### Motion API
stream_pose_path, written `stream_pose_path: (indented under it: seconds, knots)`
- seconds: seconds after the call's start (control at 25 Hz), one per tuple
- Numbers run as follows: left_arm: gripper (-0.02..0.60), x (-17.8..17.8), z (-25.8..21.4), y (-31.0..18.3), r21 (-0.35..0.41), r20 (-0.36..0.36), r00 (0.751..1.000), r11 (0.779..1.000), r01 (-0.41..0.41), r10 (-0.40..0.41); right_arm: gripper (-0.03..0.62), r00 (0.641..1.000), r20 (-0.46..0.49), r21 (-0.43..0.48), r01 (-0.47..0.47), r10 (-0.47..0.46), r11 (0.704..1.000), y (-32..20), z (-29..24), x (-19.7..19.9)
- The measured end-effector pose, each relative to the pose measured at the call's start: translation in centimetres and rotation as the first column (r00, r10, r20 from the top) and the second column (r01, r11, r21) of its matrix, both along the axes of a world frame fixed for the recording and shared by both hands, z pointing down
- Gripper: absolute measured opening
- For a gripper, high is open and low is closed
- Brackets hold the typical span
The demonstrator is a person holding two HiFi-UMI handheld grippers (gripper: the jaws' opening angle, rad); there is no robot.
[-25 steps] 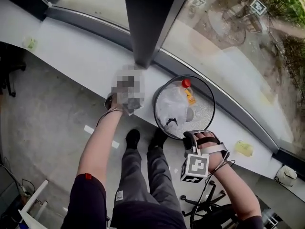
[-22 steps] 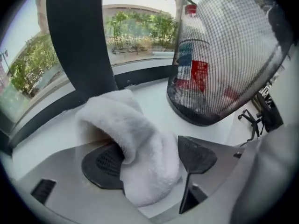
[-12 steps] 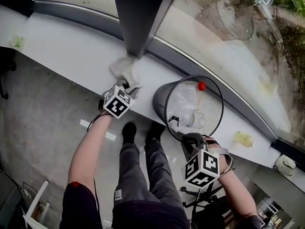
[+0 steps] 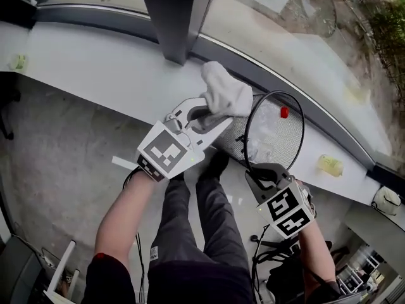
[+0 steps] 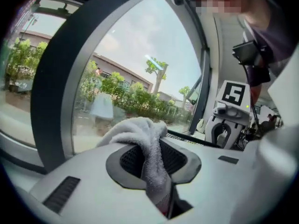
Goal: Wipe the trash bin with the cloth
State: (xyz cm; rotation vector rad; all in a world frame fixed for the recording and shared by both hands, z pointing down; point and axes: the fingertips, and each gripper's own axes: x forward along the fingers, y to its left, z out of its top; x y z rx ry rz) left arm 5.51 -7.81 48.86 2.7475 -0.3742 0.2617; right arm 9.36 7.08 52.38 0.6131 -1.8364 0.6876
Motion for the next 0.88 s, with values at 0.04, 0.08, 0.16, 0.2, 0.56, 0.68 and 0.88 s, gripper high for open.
stream_pose_path:
  seconds: [0.04, 0.08, 0.16, 0.2, 0.56, 0.68, 0.88]
  knots:
    - [0.072, 0.8, -0.3, 0.7, 0.018, 0.008, 0.999, 0.999, -0.031, 0.031, 0.023, 1.0, 0.018, -0.005, -0.019, 0.019, 1.0, 0.1, -0.3, 0.1]
    - [0.072, 1.5, -0.5, 1.5, 0.035, 0.019, 0.998, 0.997, -0.063, 0.063, 0.023, 0.999, 0.036, -0.012, -0.037, 0.037, 0.999, 0.1, -0.5, 0.2]
    - [0.072, 2.6, -0.7, 3.1, 0.062, 0.037, 0.992, 0.991, -0.122, 0.12, 0.023, 0.994, 0.077, -0.028, -0.077, 0.079, 0.997, -0.4, -1.1, 0.5]
    - [0.071, 3.0, -0.7, 3.9, 0.063, 0.039, 0.989, 0.988, -0.143, 0.141, 0.023, 0.99, 0.096, -0.038, -0.102, 0.106, 0.994, -0.9, -1.4, 0.7]
    - [0.067, 3.1, 1.3, 7.7, -0.012, 0.017, 0.994, 0.994, -0.11, 0.11, 0.046, 0.895, 0.223, -0.221, -0.339, 0.386, 0.915, -5.5, -2.1, 0.0]
    - [0.067, 2.2, 1.7, 6.1, -0.021, 0.032, 0.998, 0.998, -0.051, 0.052, 0.06, 0.876, 0.294, -0.216, -0.329, 0.382, 0.919, -6.8, -2.3, -1.5]
    - [0.067, 0.8, 2.3, 4.2, -0.033, 0.051, 0.999, 0.999, 0.003, -0.002, 0.135, 0.979, 0.202, -0.038, -0.028, 0.035, 0.999, -4.2, -2.5, -1.6]
